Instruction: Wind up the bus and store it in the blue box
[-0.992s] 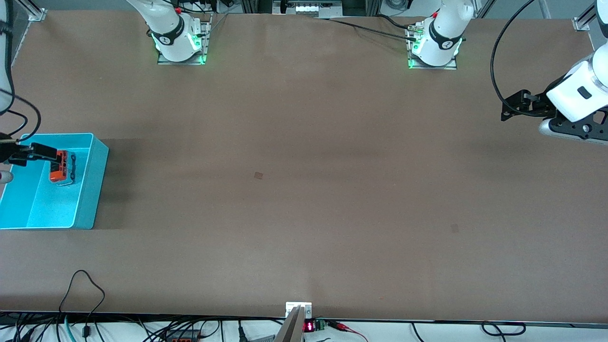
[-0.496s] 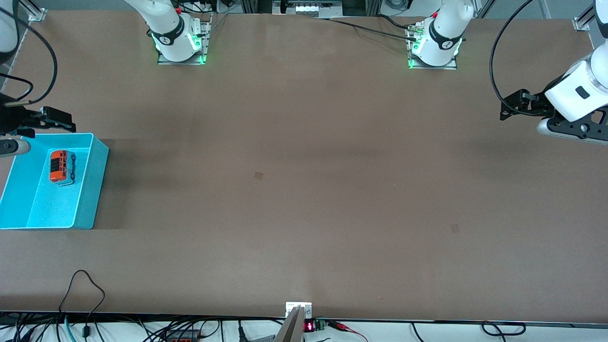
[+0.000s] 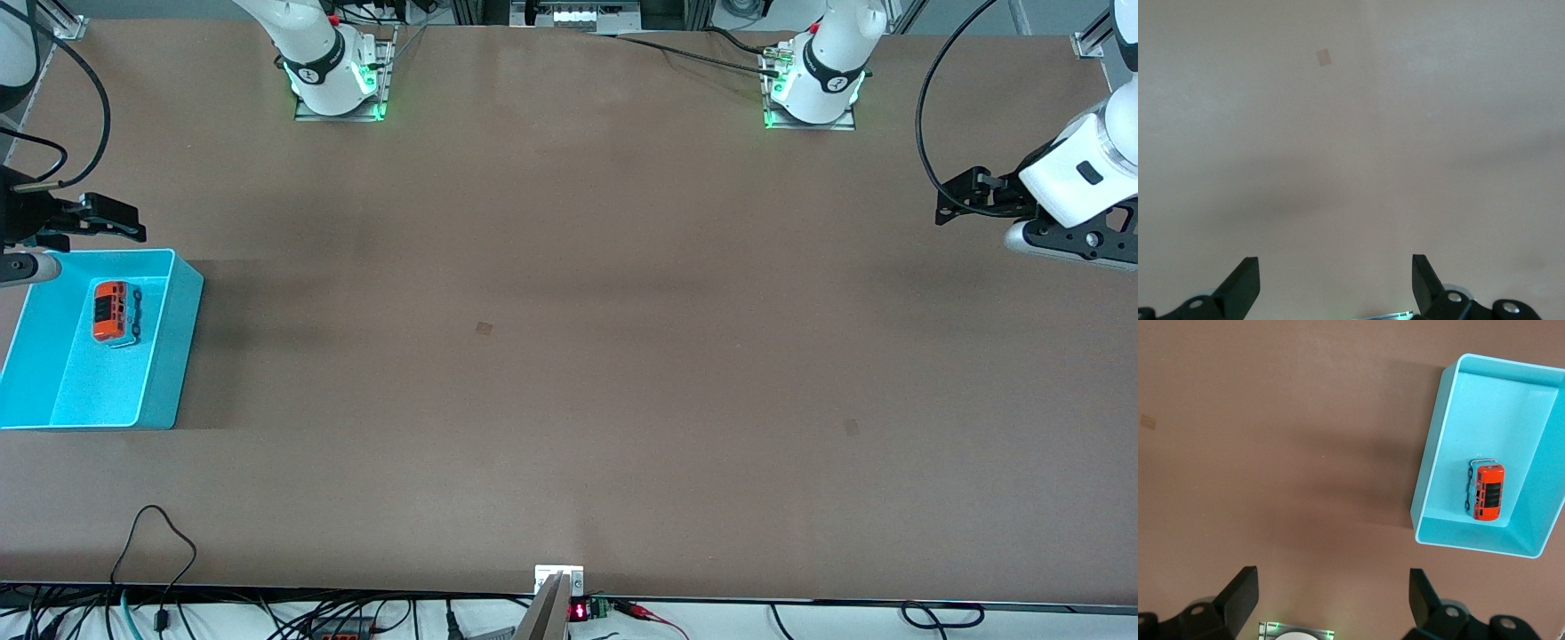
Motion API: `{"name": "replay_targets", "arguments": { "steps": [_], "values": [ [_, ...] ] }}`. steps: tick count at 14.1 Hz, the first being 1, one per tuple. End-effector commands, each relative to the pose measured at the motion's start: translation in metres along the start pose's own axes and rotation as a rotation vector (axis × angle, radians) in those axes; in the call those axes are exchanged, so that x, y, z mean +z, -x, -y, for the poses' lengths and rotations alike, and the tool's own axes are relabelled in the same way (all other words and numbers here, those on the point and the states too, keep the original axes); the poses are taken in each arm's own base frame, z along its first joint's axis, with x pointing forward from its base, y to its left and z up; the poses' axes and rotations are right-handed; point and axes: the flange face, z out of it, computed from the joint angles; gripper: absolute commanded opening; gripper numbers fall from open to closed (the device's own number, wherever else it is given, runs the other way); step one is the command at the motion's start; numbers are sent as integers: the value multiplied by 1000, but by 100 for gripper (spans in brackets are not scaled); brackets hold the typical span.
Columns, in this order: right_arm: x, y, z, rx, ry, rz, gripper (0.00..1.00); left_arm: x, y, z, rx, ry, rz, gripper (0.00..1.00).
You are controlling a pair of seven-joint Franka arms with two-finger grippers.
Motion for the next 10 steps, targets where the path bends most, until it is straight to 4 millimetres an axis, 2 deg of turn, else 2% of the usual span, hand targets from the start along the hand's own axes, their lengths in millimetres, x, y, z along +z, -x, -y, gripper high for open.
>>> {"name": "replay_targets", "arguments": {
  "steps": [1,3,5,10],
  "values": [
    [-5,6,-4,50,-7,-18,100,-8,7,-3,-8,-17,16,100],
    [-16,15,-2,113,-8,-28,100,-7,7,-2,-9,-15,19,100],
    [-17,18,-9,130,-12,-30,100,-7,7,0,-12,-16,19,100],
    [-17,18,-10,130,-10,-30,100,-6,7,0,-12,-16,20,100]
  ]
}}
